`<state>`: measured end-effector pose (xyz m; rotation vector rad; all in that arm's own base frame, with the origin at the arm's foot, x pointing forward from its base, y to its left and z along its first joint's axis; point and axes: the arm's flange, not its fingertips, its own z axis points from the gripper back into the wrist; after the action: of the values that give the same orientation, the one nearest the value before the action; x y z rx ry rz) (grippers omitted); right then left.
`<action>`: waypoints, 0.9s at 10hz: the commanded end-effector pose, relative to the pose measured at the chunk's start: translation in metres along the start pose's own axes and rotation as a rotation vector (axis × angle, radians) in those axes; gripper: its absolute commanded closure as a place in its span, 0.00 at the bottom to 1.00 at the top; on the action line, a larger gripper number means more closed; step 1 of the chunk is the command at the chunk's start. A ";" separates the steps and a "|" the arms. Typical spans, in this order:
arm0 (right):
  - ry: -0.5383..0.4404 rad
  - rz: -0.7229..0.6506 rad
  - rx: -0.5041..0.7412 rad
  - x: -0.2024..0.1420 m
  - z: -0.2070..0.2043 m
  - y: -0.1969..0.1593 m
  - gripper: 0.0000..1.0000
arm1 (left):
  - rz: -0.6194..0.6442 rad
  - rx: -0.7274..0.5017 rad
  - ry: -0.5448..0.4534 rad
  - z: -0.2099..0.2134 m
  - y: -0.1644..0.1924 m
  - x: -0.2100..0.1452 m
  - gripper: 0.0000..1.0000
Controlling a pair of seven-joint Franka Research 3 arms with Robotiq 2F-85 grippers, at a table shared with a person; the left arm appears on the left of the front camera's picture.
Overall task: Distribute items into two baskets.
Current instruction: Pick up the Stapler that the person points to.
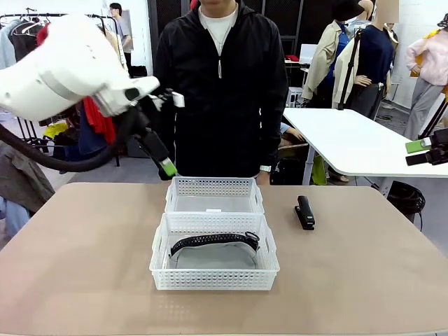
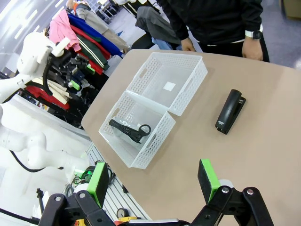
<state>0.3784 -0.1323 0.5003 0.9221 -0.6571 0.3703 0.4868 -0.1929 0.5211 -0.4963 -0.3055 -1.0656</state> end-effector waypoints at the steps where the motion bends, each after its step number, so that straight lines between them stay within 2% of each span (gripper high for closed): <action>1: -0.009 -0.002 0.009 0.001 -0.001 0.002 0.00 | 0.034 -0.074 -0.093 0.023 0.014 -0.021 0.00; 3: -0.009 -0.002 0.009 0.001 -0.001 0.002 0.00 | 0.099 -0.072 -0.187 0.055 0.025 -0.057 0.00; 6: -0.009 -0.002 0.009 0.001 -0.001 0.002 0.00 | 0.219 -0.079 -0.326 0.094 0.063 -0.119 0.00; 9: -0.009 -0.002 0.009 0.001 -0.001 0.002 0.00 | 0.229 -0.120 -0.466 0.116 0.074 -0.167 0.00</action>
<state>0.3783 -0.1322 0.5003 0.9215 -0.6568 0.3701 0.4853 0.0220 0.5262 -0.8045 -0.5288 -0.7139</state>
